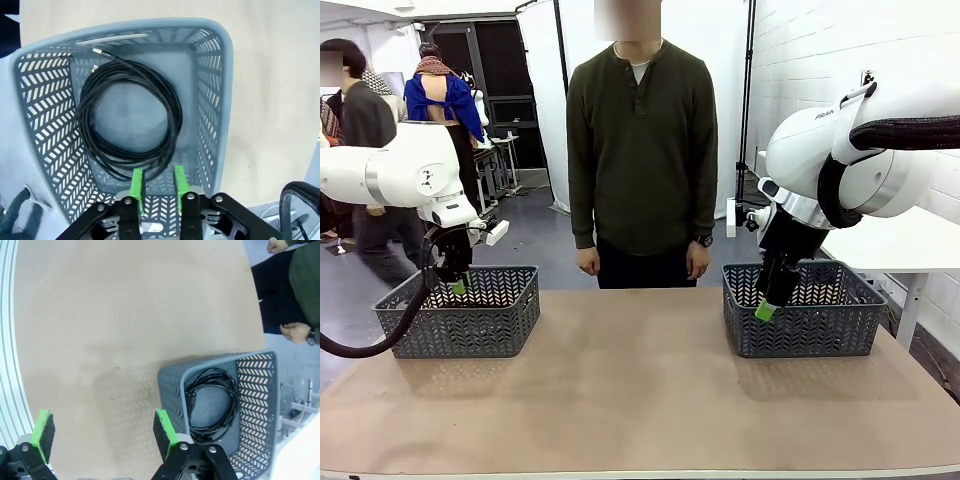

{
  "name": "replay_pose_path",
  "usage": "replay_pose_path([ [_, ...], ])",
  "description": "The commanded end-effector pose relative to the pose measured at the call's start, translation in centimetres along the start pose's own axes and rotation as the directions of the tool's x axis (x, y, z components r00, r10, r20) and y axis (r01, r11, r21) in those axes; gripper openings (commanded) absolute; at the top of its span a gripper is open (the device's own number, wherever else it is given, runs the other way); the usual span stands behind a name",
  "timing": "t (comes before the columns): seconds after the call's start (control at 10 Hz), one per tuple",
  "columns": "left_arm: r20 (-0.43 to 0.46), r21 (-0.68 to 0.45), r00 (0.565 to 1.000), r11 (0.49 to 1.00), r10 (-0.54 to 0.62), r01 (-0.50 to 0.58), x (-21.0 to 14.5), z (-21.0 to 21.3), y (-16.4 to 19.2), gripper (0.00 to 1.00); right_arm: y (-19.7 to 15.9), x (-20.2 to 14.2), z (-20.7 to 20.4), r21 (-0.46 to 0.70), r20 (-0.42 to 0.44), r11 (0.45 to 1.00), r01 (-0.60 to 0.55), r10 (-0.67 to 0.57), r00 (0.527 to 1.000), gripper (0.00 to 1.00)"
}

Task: Organize the cables according to human instructions.
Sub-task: Pick up a bundle of cables and place it in the basket indicated by the human.

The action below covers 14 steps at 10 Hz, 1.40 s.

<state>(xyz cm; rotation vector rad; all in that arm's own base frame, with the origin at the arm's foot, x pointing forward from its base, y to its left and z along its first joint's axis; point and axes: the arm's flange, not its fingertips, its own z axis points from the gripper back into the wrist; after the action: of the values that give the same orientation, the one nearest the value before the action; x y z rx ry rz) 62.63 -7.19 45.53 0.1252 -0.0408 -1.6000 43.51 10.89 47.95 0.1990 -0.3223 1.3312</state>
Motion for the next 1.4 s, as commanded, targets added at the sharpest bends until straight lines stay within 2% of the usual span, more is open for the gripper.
replay_pose_path([
  [0.0,-0.018,-0.009,1.000,1.000,-0.009,0.009,-0.5,0.5,0.3,0.77,-0.2,0.2,-0.1,-0.008,-0.008,1.000,0.010,-0.010,1.000,1.00],
  [0.1,-0.023,-0.007,1.000,1.000,-0.010,0.010,-0.5,0.9,0.4,0.96,-0.2,0.2,-0.1,-0.008,-0.008,1.000,0.010,-0.010,1.000,1.00],
  [0.2,-0.029,-0.002,0.999,1.000,-0.018,0.018,-0.4,1.6,0.4,1.00,-0.2,0.2,-0.1,-0.008,-0.008,1.000,0.010,-0.010,1.000,1.00],
  [0.8,-0.006,0.011,1.000,1.000,0.000,0.000,-0.1,4.9,0.3,1.00,-0.2,0.2,-0.1,-0.008,-0.008,1.000,0.010,-0.010,1.000,1.00],
  [0.9,0.021,0.000,0.999,0.999,0.046,-0.046,0.0,5.2,0.3,1.00,-0.2,0.2,-0.1,-0.008,-0.008,1.000,0.010,-0.010,1.000,1.00],
  [1.0,0.066,-0.061,0.993,0.994,0.099,-0.095,0.2,5.2,0.1,1.00,-0.2,0.2,-0.1,-0.008,-0.008,1.000,0.010,-0.010,1.000,1.00],
  [1.1,-0.005,0.017,1.000,1.000,0.008,-0.008,0.0,4.8,0.4,1.00,-0.2,0.2,-0.1,-0.008,-0.008,1.000,0.010,-0.010,1.000,1.00],
  [1.3,-0.005,0.017,1.000,1.000,0.008,-0.008,0.0,4.8,0.4,1.00,-0.2,0.2,-0.1,-0.008,-0.008,1.000,0.010,-0.010,1.000,1.00],
])
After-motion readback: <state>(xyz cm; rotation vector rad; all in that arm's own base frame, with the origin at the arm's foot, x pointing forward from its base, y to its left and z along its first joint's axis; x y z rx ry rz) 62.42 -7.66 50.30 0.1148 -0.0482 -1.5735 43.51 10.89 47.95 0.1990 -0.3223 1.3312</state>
